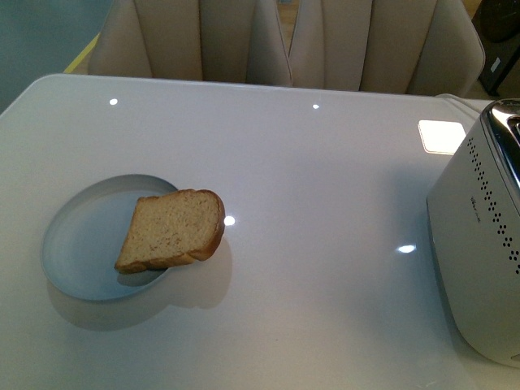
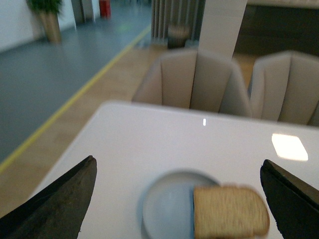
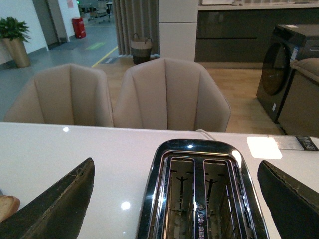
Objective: Left arm holds plate, right arm toasts bread
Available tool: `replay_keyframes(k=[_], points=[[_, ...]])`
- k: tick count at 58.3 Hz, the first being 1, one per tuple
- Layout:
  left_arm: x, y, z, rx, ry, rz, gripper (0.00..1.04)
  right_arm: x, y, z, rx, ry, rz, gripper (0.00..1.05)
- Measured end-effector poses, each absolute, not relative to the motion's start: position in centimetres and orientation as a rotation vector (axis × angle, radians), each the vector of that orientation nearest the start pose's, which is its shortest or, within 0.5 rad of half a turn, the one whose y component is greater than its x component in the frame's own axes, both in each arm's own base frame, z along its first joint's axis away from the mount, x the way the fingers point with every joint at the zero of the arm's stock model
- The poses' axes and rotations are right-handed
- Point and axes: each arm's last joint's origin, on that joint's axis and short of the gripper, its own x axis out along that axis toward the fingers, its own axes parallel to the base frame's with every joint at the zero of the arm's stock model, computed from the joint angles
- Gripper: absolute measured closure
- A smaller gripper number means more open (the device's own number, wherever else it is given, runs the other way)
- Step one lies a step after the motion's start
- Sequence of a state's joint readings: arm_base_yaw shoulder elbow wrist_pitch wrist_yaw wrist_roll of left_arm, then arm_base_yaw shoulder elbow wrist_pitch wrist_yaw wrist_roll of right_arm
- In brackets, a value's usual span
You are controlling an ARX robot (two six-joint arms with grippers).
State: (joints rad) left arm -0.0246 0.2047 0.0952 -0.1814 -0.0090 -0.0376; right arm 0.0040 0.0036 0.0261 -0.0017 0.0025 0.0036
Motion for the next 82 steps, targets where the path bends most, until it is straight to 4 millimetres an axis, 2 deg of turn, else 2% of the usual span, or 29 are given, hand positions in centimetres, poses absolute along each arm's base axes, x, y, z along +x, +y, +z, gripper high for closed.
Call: replay_keyframes(k=[7, 18, 26, 34, 48, 57, 66, 76, 82], points=[[12.6, -0.6, 17.4, -0.049, 0.271, -0.068, 0.07, 9.6, 0.0, 17.2, 0.004, -0.021, 0.002, 0.09], [17.0, 0.4, 16.7, -0.075, 0.313, -0.069, 0.07, 9.6, 0.0, 17.2, 0.004, -0.021, 0.002, 0.09], [21.2, 1.5, 14.8, -0.094, 0.387, -0.091, 0.07, 9.6, 0.0, 17.2, 0.004, -0.021, 0.002, 0.09], [24.3, 2.4, 11.5, -0.124, 0.511, -0.079, 0.07, 9.6, 0.0, 17.2, 0.004, -0.021, 0.002, 0.09], [27.4, 3.7, 6.8, -0.188, 0.678, -0.083, 0.07, 9.6, 0.0, 17.2, 0.004, -0.021, 0.002, 0.09], [29.6, 6.0, 4.1, -0.197, 0.751, -0.063, 0.07, 9.6, 0.0, 17.2, 0.004, -0.021, 0.002, 0.09], [30.4, 7.4, 1.3, -0.191, 0.812, -0.064, 0.07, 9.6, 0.0, 17.2, 0.004, -0.021, 0.002, 0.09], [30.6, 7.2, -1.6, -0.168, 0.882, -0.108, 0.07, 9.6, 0.0, 17.2, 0.004, -0.021, 0.002, 0.09], [31.0, 7.1, -2.5, -0.154, 0.898, -0.131, 0.07, 9.6, 0.0, 17.2, 0.004, -0.021, 0.002, 0.09]])
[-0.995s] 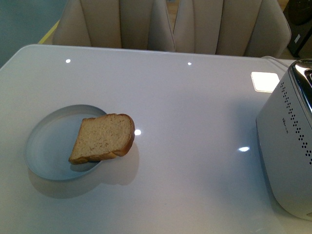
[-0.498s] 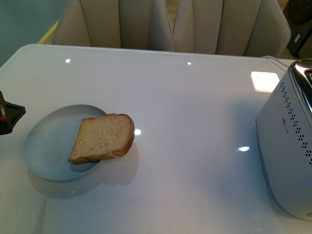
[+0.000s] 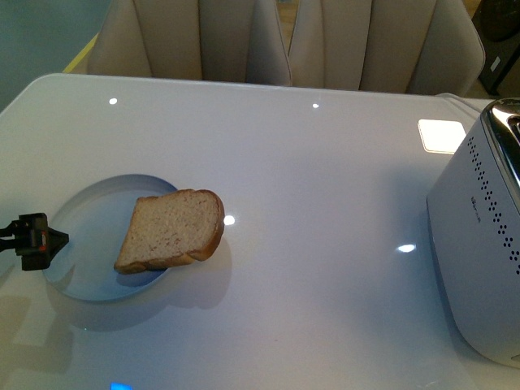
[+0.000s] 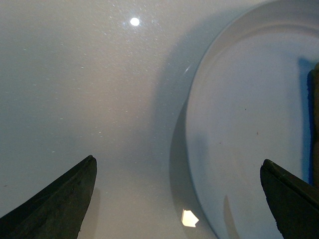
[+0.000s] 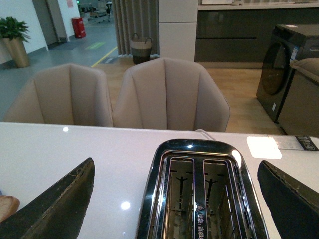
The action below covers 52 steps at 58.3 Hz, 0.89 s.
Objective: Left arm holds plate, right arm toasts bread
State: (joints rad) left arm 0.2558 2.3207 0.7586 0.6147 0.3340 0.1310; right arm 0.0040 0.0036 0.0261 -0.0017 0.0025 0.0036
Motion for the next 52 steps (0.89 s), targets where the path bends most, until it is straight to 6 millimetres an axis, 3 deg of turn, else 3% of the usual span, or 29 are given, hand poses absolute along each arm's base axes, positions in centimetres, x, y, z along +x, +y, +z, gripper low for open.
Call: replay_keyframes(k=[14, 39, 52], points=[[32.1, 7.0, -3.9, -0.106, 0.913, -0.162, 0.07, 9.6, 0.0, 17.2, 0.004, -0.021, 0.002, 0.09], [33.3, 5.5, -4.4, 0.003, 0.928, -0.223, 0.07, 9.6, 0.0, 17.2, 0.004, -0.021, 0.002, 0.09], [33.5, 5.5, -4.5, 0.014, 0.946, -0.215, 0.41, 9.6, 0.0, 17.2, 0.004, -0.021, 0.002, 0.09]])
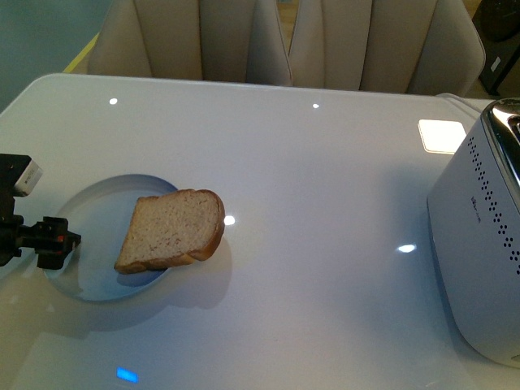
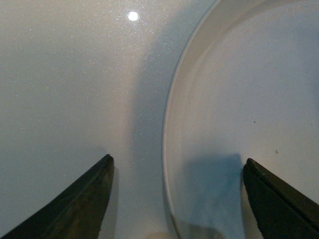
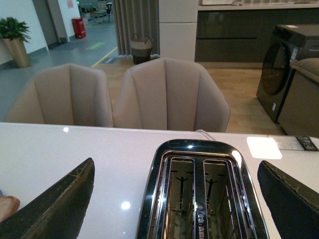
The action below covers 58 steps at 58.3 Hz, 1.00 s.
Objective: Left arm holds plate, right arm toasts bread
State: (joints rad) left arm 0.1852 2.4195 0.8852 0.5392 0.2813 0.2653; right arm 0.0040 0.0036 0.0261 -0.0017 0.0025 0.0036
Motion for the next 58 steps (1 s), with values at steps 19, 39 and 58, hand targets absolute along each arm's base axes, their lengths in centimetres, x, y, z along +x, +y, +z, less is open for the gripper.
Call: replay_keyframes(k=[19, 39, 58], points=[[33.6, 5.5, -4.4, -0.082, 0.98, -0.23, 0.9, 9.6, 0.0, 17.2, 0.004, -0.021, 0.002, 0.09], [33.0, 6.6, -3.5, -0.259, 1.004, -0.195, 1.01, 9.6, 0.0, 17.2, 0.004, -0.021, 0.002, 0.09], [32.1, 8.6, 1.8, -0.357, 0.954, -0.112, 1.01, 9.6, 0.0, 17.2, 0.004, -0.021, 0.002, 0.09]])
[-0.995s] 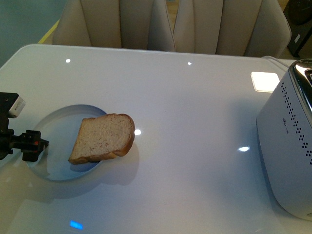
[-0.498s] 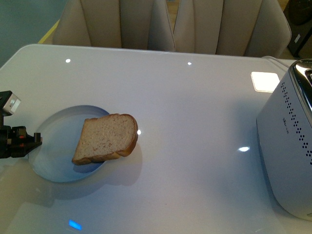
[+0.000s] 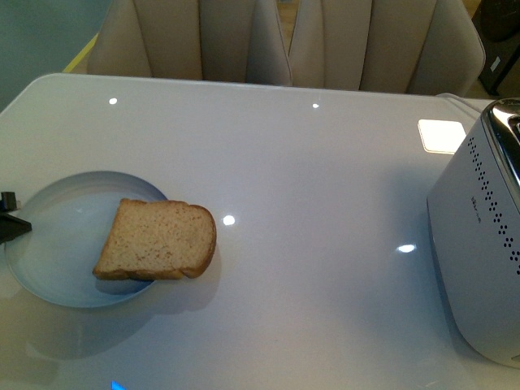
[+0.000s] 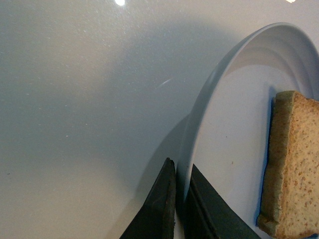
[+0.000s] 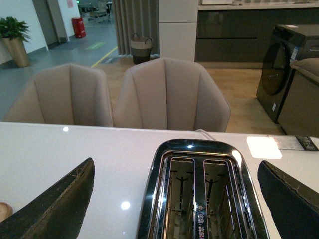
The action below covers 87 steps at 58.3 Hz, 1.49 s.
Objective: Left arm holds plate, right arm toasts bread
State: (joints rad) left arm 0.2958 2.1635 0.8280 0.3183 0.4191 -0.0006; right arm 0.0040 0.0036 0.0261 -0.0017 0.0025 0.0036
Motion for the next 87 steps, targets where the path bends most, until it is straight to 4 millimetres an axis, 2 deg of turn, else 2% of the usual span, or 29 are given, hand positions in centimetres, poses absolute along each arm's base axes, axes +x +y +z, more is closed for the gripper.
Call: replay_keyframes(k=[9, 20, 36, 44, 50, 62, 75, 87], points=[[32.2, 8.4, 5.3, -0.439, 0.919, -0.1, 1.01, 9.6, 0.0, 17.2, 0.004, -0.02, 0.002, 0.09], [32.6, 6.0, 9.1, -0.494, 0.878, -0.126, 1.01, 9.6, 0.0, 17.2, 0.004, -0.021, 0.002, 0.09], [32.9, 0.5, 13.4, -0.51, 0.87, -0.199, 1.01, 9.6, 0.0, 17.2, 0.004, -0.021, 0.002, 0.09], [32.9, -3.8, 15.8, -0.504, 0.862, -0.257, 1.01, 9.6, 0.0, 17.2, 0.004, -0.02, 0.002, 0.09], [32.6, -6.4, 16.5, -0.499, 0.872, -0.297, 1.01, 9.6, 0.0, 17.2, 0.004, -0.02, 0.002, 0.09], [31.7, -10.3, 17.1, -0.515, 0.899, -0.365, 1.01, 9.6, 0.0, 17.2, 0.004, -0.02, 0.002, 0.09], [31.1, -12.2, 17.9, -0.539, 0.901, -0.387, 1.01, 9.6, 0.0, 17.2, 0.004, -0.02, 0.002, 0.09], [30.9, -12.5, 18.1, -0.549, 0.9, -0.386, 1.01, 9.6, 0.0, 17.2, 0.004, -0.02, 0.002, 0.09]])
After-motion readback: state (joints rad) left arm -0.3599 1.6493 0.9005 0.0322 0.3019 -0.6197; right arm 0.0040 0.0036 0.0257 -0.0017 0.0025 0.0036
